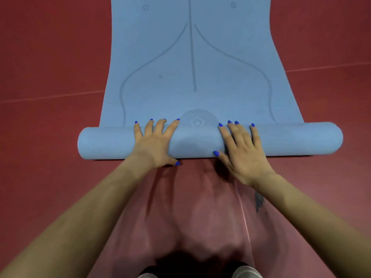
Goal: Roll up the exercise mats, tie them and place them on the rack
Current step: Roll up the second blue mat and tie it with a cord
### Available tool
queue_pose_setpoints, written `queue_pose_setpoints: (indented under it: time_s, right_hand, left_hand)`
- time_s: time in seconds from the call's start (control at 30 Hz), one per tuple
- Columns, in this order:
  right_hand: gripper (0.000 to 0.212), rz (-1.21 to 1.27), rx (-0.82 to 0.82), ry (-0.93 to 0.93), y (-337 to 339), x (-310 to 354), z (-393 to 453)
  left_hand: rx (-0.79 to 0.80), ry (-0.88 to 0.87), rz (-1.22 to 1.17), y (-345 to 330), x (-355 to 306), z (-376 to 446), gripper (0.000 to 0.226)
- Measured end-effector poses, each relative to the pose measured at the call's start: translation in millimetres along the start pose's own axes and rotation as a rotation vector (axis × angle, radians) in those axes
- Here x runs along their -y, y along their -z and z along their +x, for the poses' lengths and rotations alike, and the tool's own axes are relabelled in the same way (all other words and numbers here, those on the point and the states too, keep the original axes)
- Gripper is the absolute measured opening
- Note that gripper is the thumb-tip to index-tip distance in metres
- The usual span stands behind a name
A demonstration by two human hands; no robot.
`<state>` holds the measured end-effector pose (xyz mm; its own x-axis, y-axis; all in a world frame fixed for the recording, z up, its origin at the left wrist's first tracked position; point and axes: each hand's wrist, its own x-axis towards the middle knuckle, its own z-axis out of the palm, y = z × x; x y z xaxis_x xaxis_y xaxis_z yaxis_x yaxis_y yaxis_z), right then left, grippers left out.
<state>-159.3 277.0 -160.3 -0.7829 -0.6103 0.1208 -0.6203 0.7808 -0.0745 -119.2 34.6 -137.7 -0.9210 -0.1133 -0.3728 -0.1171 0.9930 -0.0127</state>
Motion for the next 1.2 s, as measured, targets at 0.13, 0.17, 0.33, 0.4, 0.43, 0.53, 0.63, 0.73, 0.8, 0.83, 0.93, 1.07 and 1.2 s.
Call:
queue_pose_setpoints:
  time_s: [0.13,0.17,0.33,0.4,0.43,0.53,0.63,0.73,0.8,0.83,0.93,1.07,1.2]
  right_hand:
    - [0.094,0.083,0.213,-0.034,8,-11,21]
    - [0.106,0.095,0.303,-0.046,12,-14,27]
    - [0.12,0.048,0.431,-0.04,24,-19,53]
    - [0.121,0.004,0.429,-0.039,23,-20,61]
    - [0.121,-0.025,0.429,-0.039,23,-20,65]
    - [0.118,-0.071,0.424,-0.049,19,-19,72]
    - [0.115,-0.077,0.45,-0.062,19,-19,75]
    - [0.107,-0.096,0.45,-0.044,22,-19,75]
    - [0.094,-0.098,0.437,-0.008,26,-18,75]
    - [0.088,-0.096,0.445,0.005,29,-17,75]
    - [0.084,-0.063,0.468,0.025,40,-12,63]
    - [0.083,-0.026,0.492,0.034,48,-2,14]
    - [0.092,-0.033,0.399,0.02,38,8,-40]
  left_hand:
    - [-0.036,-0.08,-0.007,8,8,9,0.12]
    - [-0.05,-0.115,0.012,11,11,11,0.122]
    - [-0.096,-0.173,0.183,8,16,13,0.121]
    - [-0.111,-0.081,0.155,6,10,16,0.119]
    - [-0.105,-0.055,0.158,7,8,19,0.118]
    - [-0.044,-0.05,0.177,15,8,30,0.111]
    - [-0.047,-0.085,0.213,21,11,35,0.105]
    - [-0.09,-0.122,0.237,23,15,32,0.1]
    - [-0.117,-0.154,0.241,27,16,30,0.097]
    - [-0.123,-0.172,0.242,29,17,28,0.095]
    - [-0.109,-0.228,0.213,31,16,14,0.089]
    - [-0.163,-0.366,0.117,8,12,-27,0.088]
    - [-0.221,-0.438,0.047,-18,0,-73,0.088]
